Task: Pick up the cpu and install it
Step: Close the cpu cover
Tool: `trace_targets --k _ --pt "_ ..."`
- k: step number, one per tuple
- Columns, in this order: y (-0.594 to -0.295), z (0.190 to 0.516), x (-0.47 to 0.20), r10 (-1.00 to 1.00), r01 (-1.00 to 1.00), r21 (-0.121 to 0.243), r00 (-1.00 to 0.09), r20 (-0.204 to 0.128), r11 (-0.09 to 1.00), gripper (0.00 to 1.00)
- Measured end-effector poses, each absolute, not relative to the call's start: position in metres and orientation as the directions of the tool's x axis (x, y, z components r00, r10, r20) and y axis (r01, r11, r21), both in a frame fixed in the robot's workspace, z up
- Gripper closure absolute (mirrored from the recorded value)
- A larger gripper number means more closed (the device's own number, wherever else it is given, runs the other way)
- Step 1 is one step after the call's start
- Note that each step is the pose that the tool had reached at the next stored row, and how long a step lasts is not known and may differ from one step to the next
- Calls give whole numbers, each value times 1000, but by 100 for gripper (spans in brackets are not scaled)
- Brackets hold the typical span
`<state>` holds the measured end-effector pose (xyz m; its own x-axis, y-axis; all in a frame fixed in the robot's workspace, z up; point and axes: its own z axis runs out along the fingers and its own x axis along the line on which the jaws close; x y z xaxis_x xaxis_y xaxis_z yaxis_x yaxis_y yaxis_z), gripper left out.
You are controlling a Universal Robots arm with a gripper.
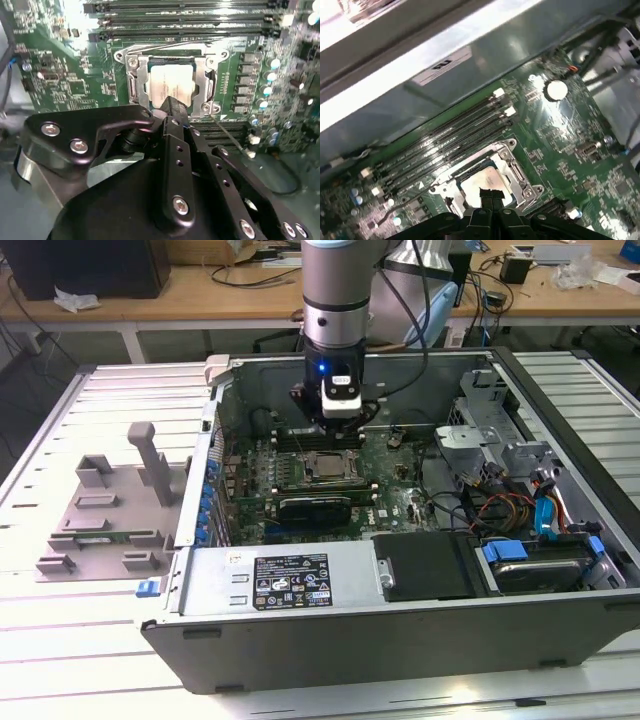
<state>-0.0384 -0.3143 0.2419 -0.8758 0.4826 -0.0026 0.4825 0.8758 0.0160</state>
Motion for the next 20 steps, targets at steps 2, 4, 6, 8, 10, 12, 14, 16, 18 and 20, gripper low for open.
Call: trace_targets --k 2,4,6,8,10,12,14,16,18,20 --pt "-314 242 -38 403 403 16 -915 -3 915 89" --pt "-314 241 -38 324 324 16 -946 -3 946 89" --pt "-314 241 -38 275 274 16 -962 -3 961 89" --pt "-314 241 -38 225 225 16 -974 -3 974 89" --pt "-314 241 -38 181 181 16 -984 -3 983 89" --pt "-314 240 -38 109 109 15 -994 -3 994 89" --pt "-314 239 -38 59 59 14 -998 -3 998 89" --pt "-314 239 -38 -6 -6 11 -1000 -2 1000 89" --pt "-314 239 -38 -37 -37 3 -999 -2 999 89" --pt "-314 239 -38 -42 -42 2 -999 -2 999 89"
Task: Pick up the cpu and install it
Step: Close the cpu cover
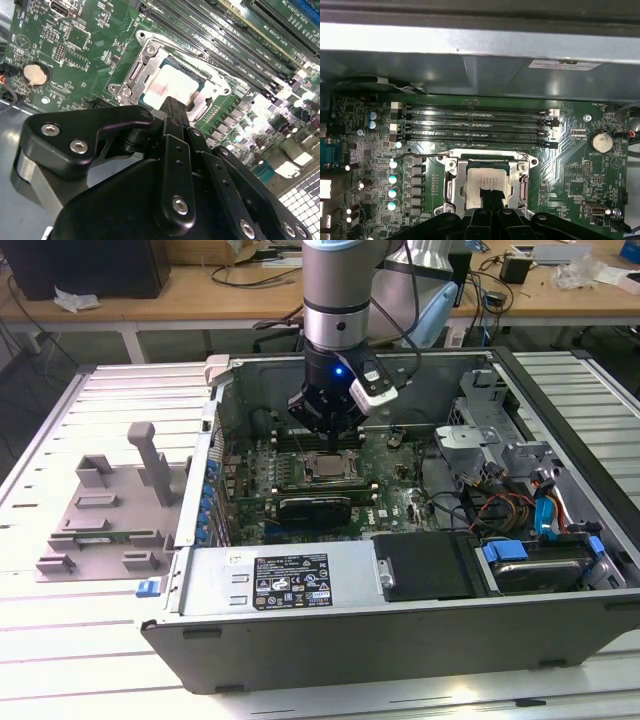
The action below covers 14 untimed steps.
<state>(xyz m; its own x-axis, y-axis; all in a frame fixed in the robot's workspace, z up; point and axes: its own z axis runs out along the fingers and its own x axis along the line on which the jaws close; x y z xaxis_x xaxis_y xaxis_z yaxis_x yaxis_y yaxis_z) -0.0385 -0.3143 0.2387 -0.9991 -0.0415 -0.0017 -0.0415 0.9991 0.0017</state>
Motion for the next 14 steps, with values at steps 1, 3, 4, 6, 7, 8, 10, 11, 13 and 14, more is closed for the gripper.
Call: trace_targets --k 1,3,4,6,7,8,10,11,13,14 --pt "-314 239 -38 -41 -41 1 -999 -2 999 89" --pt "-314 238 -38 -41 -41 2 -999 -2 999 89" --pt "-314 237 -38 -41 -41 2 -999 -2 999 89" --pt "-314 233 -39 -41 -41 1 -999 -2 999 89" --pt "-315 231 -39 -41 -41 1 -999 -2 999 89" --pt "-315 228 -39 -41 -41 2 -999 -2 999 89" --pt "-316 226 -40 -41 -41 1 -999 -2 999 89" --pt "-316 226 -40 -42 -42 1 -999 -2 999 89" --pt "-316 225 -43 -41 -41 1 -999 -2 999 89" --pt "-316 225 -44 -41 -41 1 -999 -2 999 89"
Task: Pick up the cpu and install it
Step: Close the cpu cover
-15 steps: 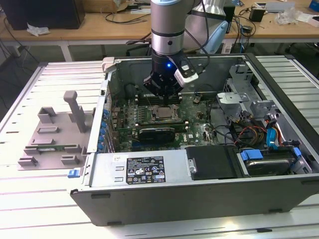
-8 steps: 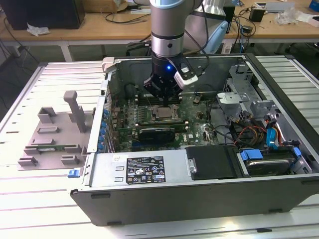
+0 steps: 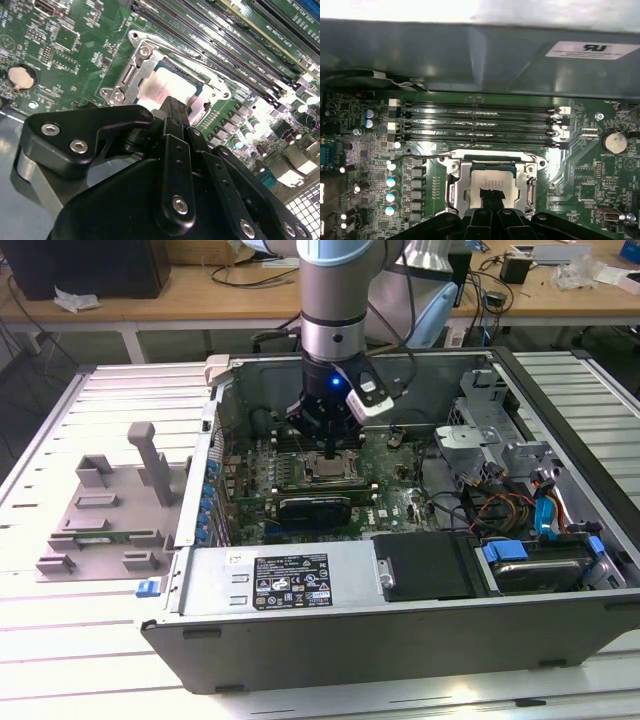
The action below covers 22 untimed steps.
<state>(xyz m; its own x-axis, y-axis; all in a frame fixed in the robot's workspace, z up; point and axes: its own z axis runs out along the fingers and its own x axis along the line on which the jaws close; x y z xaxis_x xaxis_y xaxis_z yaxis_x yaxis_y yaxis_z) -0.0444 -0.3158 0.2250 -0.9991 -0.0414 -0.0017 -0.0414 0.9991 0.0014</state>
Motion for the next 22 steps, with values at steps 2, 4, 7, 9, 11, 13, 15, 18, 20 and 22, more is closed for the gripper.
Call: trace_targets --k 2,4,7,9,11,13,15,18,20,22 --pt "-316 224 -49 -41 -41 1 -999 -2 999 89" --pt "-316 223 -52 -41 -41 2 -999 -2 999 89" --pt "-317 221 -56 -41 -41 2 -999 -2 999 89" --pt "-318 219 -58 -41 -41 2 -999 -2 999 89" --pt "-320 217 -60 -41 -41 2 -999 -2 999 89" --pt "-321 215 -61 -41 -41 1 -999 -2 999 89" --pt "-321 214 -62 -41 -41 1 -999 -2 999 89" --pt "-321 211 -64 -41 -41 1 -999 -2 999 89" --pt "-321 210 -65 -42 -42 1 -999 -2 999 89" --pt "-321 209 -67 -41 -41 1 -999 -3 999 89"
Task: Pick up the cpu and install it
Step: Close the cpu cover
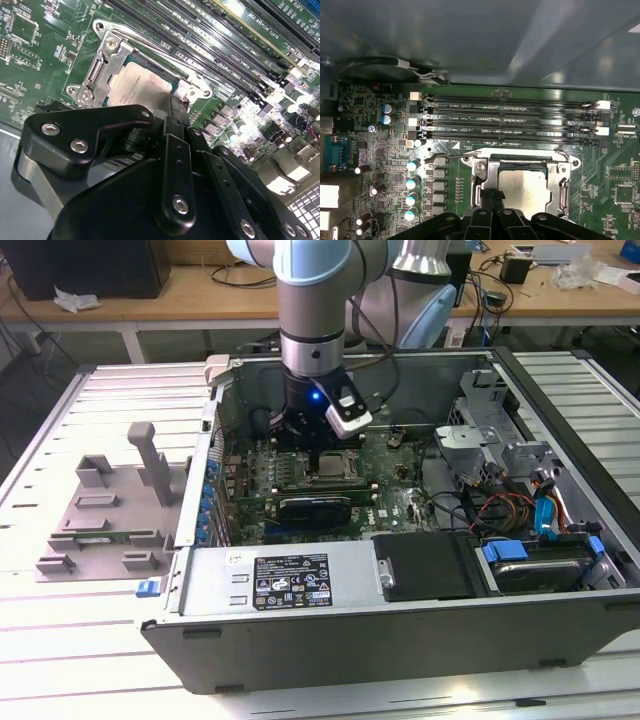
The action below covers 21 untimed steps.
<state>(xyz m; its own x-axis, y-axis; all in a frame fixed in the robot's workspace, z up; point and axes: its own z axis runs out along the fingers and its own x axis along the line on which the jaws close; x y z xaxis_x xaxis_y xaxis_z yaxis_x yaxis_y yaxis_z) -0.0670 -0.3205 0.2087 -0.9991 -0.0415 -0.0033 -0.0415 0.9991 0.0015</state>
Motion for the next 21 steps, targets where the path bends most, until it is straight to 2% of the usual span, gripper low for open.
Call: trace_targets --k 21 --pt "-321 203 -72 -41 -41 1 -999 -7 999 89"
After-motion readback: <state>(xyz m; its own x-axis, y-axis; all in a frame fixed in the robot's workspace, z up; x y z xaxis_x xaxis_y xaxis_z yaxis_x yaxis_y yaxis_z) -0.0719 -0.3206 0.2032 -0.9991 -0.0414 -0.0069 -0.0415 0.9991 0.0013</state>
